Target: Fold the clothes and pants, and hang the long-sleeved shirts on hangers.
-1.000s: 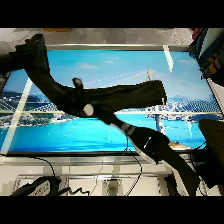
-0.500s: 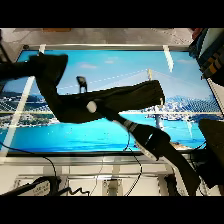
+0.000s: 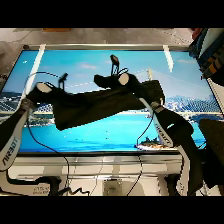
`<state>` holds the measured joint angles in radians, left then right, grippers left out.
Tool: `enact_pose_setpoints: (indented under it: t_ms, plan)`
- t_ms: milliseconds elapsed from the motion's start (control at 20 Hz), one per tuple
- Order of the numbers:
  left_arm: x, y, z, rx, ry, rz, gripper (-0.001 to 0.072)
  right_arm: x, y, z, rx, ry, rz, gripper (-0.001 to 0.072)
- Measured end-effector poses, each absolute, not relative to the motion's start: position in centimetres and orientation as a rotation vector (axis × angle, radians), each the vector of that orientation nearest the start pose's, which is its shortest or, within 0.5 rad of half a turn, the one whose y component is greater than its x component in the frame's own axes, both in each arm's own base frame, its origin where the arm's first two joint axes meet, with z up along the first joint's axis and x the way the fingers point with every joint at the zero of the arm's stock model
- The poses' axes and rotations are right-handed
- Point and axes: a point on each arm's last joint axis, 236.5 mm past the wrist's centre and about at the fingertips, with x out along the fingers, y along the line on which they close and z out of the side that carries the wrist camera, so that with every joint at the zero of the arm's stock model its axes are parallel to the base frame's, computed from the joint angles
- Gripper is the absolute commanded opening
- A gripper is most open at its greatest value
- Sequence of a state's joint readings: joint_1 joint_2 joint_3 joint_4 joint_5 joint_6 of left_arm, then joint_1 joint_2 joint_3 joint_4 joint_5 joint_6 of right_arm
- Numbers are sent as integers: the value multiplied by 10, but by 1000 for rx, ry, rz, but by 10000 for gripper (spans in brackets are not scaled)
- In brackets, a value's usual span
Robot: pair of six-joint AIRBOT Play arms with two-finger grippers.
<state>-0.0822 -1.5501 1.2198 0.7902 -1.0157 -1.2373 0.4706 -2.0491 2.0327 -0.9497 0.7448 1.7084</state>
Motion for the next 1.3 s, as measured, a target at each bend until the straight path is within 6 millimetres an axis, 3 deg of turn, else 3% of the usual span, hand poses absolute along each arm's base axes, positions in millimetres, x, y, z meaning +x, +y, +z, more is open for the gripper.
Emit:
enact_pose_setpoints:
  t_ms: [50,100,150,200,350,500,550,700,800,950,1050,1150,1300]
  plan:
    - [425,-188,-23,-449,1223,-569,39,554,377,40,531,925,598,34]
    - [420,-198,-26,-444,1233,-585,213,554,371,41,519,931,598,34]
    - [417,-206,-28,-445,1238,-597,478,553,367,43,505,935,601,34]
    - [414,-211,-30,-444,1247,-607,667,552,364,46,494,936,606,34]
    - [408,-212,-30,-449,1268,-621,668,550,358,47,465,945,615,34]
    - [413,-193,-12,-460,1228,-610,656,546,355,45,438,960,620,34]
    - [417,-183,-2,-458,1198,-604,617,545,354,44,429,965,621,34]
    - [431,-130,27,-443,1093,-531,603,544,351,40,400,974,617,34]
    - [434,-77,35,-417,1061,-439,601,543,349,38,382,981,614,34]
    - [418,-7,20,-424,1099,-312,601,541,346,35,361,989,609,34]
    - [406,20,-1,-449,1136,-280,602,542,345,33,351,990,605,34]
    - [397,28,-24,-475,1172,-295,627,541,344,33,346,992,604,34]
    - [397,25,-54,-508,1195,-346,647,541,344,32,341,993,603,34]
